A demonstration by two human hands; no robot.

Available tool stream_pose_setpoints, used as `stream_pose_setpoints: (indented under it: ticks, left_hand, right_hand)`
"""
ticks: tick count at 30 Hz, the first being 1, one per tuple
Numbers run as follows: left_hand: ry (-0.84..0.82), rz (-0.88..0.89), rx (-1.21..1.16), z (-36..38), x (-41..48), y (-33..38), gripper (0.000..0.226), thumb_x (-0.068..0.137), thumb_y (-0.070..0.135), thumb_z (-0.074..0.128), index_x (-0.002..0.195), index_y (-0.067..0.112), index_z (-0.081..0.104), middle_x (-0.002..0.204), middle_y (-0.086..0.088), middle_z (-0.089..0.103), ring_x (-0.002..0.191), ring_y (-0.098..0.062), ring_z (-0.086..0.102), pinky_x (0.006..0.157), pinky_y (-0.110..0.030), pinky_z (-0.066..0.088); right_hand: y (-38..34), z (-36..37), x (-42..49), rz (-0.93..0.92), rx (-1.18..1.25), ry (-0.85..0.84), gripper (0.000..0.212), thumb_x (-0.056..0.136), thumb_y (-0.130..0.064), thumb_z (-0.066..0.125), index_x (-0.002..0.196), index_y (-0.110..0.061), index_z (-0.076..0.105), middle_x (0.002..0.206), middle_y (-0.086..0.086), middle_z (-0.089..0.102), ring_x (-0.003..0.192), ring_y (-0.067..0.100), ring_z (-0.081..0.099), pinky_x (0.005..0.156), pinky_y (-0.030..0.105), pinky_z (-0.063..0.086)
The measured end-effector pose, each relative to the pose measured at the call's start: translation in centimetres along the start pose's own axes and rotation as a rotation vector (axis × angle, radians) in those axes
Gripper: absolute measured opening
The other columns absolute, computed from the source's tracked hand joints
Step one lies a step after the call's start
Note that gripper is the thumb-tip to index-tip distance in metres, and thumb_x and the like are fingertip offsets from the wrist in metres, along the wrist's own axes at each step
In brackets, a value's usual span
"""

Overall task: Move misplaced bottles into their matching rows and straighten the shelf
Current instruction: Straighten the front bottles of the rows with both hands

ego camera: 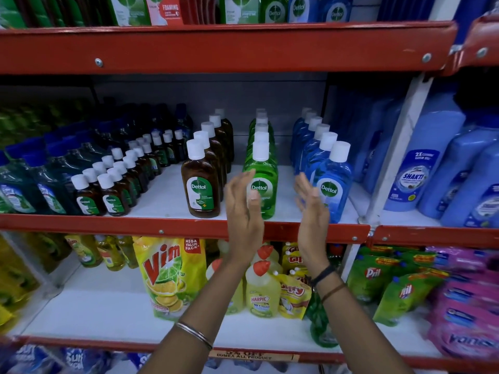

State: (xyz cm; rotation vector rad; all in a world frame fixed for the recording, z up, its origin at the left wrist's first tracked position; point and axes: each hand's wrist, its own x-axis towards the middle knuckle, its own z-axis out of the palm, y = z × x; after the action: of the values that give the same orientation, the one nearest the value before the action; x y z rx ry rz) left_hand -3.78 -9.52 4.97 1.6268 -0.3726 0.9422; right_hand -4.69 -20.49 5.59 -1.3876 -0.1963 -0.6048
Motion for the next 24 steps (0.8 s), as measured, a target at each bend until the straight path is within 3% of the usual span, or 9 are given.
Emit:
stream_pose_setpoints:
  ticks: [3,5,8,12,14,17,20,24]
  left_hand:
    - [-0.151,0.037,-0.079,2.8,-0.7,1.1,0.056,0.103,0.057,0.026,0.135,0.017,0.051,0.134,-0.005,0.051,0.128,-0.004,0.046,0.108,-0.023,0.038]
    - [-0.305,-0.125,-0.136,4.9,-0.6,2.0,0.057,0.097,0.067,0.025,0.139,0.032,0.043,0.137,0.011,0.046,0.133,-0.008,0.044,0.114,-0.037,0.038]
    - [-0.396,-0.405,-0.205,7.8,0.2,2.3,0.086,0.073,0.098,0.02,0.141,0.047,0.033,0.15,0.011,0.039,0.142,-0.008,0.035,0.12,-0.048,0.03]
    - [-0.429,-0.523,-0.178,9.5,0.8,2.0,0.12,0.055,0.107,0.017,0.15,0.035,0.035,0.155,0.0,0.041,0.142,-0.015,0.038,0.119,-0.05,0.032]
    - [-0.423,-0.509,-0.197,9.7,0.6,1.9,0.114,0.06,0.104,0.016,0.147,0.034,0.04,0.152,-0.004,0.045,0.14,-0.018,0.043,0.117,-0.048,0.035]
    - [-0.345,-0.547,-0.262,9.7,0.4,1.1,0.085,0.066,0.098,0.014,0.124,0.048,0.051,0.136,-0.007,0.057,0.128,-0.023,0.054,0.109,-0.051,0.044]
    - [-0.327,-0.514,-0.232,9.6,0.1,0.0,0.069,0.064,0.102,0.017,0.11,0.066,0.053,0.124,-0.004,0.06,0.121,-0.023,0.058,0.105,-0.052,0.048]
    - [-0.318,-0.466,-0.171,9.5,-0.2,-0.5,0.054,0.072,0.098,0.017,0.108,0.076,0.05,0.127,-0.003,0.06,0.122,-0.022,0.058,0.104,-0.053,0.049]
  right_hand:
    - [-0.1,-2.5,-0.1,-0.19,-0.002,0.233,0.074,0.089,-0.067,0.031,0.133,-0.011,0.051,0.139,0.004,0.054,0.133,0.013,0.045,0.111,0.031,0.037]
    - [0.0,-3.9,0.3,-0.208,-0.041,0.326,0.071,0.091,-0.065,0.029,0.135,-0.013,0.05,0.143,0.005,0.05,0.137,0.014,0.039,0.113,0.029,0.033]
    - [0.3,-5.4,1.3,-0.107,-0.091,0.308,0.071,0.089,-0.069,0.026,0.142,-0.024,0.04,0.151,-0.002,0.039,0.139,0.007,0.034,0.112,0.025,0.034]
    - [0.6,-6.4,1.7,-0.01,-0.103,0.197,0.057,0.095,-0.056,0.027,0.145,-0.029,0.032,0.151,-0.008,0.038,0.13,-0.005,0.039,0.098,0.006,0.039]
    - [0.5,-6.8,1.9,0.007,-0.076,0.147,0.055,0.094,-0.057,0.027,0.141,-0.03,0.038,0.143,-0.012,0.047,0.124,-0.008,0.045,0.097,0.01,0.042]
    - [0.8,-7.9,2.8,0.069,-0.036,0.12,0.052,0.096,-0.053,0.029,0.139,-0.029,0.044,0.141,-0.007,0.052,0.126,0.003,0.05,0.102,0.025,0.045]
    - [0.5,-8.6,3.8,0.128,-0.002,0.062,0.044,0.101,-0.044,0.027,0.137,-0.029,0.047,0.133,-0.011,0.057,0.118,-0.003,0.054,0.09,0.014,0.049]
    - [0.3,-8.7,4.8,0.177,0.057,0.074,0.039,0.101,-0.039,0.027,0.131,-0.028,0.049,0.109,-0.02,0.06,0.095,-0.011,0.061,0.07,0.007,0.048]
